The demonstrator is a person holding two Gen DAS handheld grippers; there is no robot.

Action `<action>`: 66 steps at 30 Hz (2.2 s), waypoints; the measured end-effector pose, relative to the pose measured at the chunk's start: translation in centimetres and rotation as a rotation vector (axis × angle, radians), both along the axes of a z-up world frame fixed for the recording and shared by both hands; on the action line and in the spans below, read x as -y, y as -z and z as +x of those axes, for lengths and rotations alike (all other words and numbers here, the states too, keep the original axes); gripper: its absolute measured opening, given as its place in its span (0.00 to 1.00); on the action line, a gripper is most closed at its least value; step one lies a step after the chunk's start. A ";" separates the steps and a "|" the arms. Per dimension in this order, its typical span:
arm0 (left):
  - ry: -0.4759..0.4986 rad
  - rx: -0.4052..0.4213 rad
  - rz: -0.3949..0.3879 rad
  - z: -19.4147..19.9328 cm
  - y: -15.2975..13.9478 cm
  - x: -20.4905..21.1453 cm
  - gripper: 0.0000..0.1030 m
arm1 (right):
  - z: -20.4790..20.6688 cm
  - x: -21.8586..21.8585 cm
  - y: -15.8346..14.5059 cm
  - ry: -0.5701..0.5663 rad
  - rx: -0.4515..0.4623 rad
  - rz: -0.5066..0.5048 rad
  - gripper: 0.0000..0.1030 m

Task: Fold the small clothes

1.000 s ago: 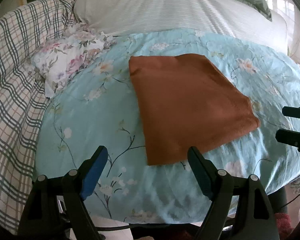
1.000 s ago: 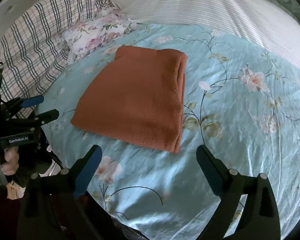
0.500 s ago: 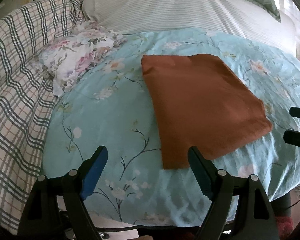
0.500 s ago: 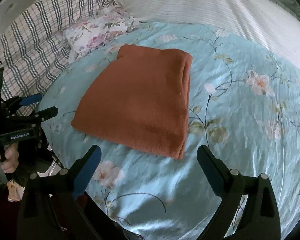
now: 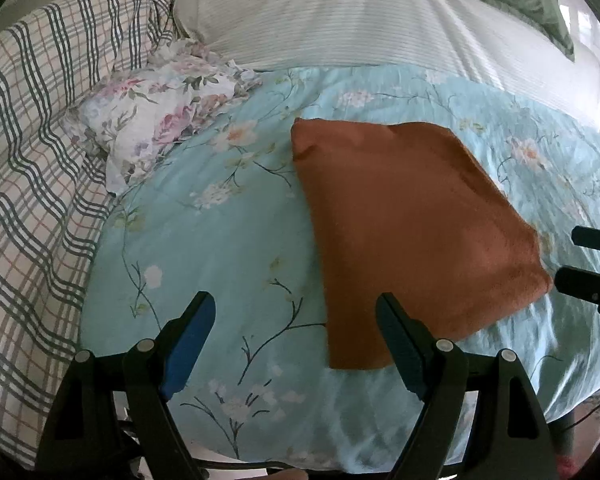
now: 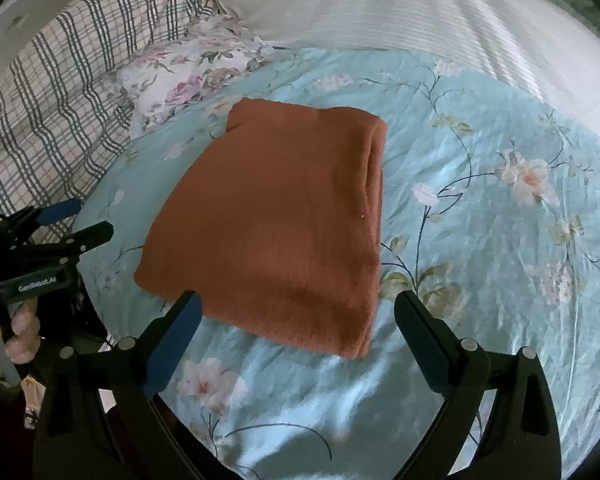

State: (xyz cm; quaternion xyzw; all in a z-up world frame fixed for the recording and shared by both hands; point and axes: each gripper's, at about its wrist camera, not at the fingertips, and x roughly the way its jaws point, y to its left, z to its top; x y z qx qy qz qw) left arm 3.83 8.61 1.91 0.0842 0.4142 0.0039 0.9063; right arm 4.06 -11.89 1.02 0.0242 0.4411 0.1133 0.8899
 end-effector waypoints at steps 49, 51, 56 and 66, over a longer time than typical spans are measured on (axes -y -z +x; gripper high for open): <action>0.009 0.007 0.010 -1.6 0.5 1.0 0.81 | -0.7 -1.7 0.2 -0.009 0.010 -0.003 0.95; 0.009 0.007 0.011 -1.6 0.5 1.1 0.81 | -0.8 -1.9 0.2 -0.009 0.012 -0.004 0.95; 0.008 0.012 0.011 -1.7 0.4 1.2 0.81 | -0.7 -2.0 0.1 -0.011 0.016 -0.003 0.95; 0.022 0.021 0.015 -1.7 0.1 1.4 0.81 | -0.6 -1.9 -0.1 -0.010 0.020 -0.002 0.95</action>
